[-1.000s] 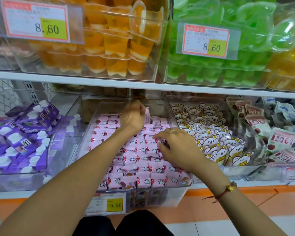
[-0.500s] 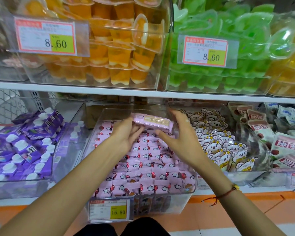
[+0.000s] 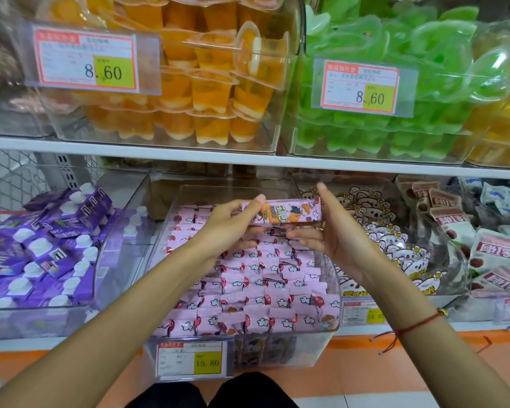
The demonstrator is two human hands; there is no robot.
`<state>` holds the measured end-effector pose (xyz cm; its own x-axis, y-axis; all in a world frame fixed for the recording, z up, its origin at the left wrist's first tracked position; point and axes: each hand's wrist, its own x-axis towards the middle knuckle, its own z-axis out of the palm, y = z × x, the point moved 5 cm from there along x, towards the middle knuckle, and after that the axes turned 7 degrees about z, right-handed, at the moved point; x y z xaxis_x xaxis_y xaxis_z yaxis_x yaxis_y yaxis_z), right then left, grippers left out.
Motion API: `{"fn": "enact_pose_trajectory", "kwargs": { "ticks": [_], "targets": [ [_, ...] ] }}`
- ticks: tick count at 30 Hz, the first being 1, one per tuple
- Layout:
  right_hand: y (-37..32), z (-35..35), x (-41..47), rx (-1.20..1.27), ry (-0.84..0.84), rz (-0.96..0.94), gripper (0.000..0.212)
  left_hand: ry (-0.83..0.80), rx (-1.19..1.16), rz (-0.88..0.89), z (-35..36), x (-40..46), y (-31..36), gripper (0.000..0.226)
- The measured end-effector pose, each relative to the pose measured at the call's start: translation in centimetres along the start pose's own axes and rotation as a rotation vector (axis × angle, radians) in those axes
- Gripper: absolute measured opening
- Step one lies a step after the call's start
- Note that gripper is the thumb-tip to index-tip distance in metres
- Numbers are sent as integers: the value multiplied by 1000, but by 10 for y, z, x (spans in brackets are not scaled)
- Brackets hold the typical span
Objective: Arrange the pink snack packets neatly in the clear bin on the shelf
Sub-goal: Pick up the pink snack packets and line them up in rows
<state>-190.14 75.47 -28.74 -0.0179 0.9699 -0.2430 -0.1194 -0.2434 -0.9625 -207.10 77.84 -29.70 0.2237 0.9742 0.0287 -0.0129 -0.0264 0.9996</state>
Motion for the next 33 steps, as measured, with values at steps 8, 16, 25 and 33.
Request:
{"fn": "enact_pose_trajectory", "kwargs": {
  "ticks": [8, 16, 25, 33],
  "targets": [
    [-7, -18, 2, -198, 246, -259, 19, 59, 234, 66, 8, 18, -5, 44],
    [-22, -15, 38, -508, 559, -308, 24, -162, 1237, 282, -6, 53, -36, 39],
    [-30, 29, 59, -1271, 304, -579, 29, -41, 1344, 329, -15, 54, -40, 37],
    [10, 51, 97, -1613, 36, -288, 30, -76, 1268, 291, -15, 53, -39, 40]
  ]
}}
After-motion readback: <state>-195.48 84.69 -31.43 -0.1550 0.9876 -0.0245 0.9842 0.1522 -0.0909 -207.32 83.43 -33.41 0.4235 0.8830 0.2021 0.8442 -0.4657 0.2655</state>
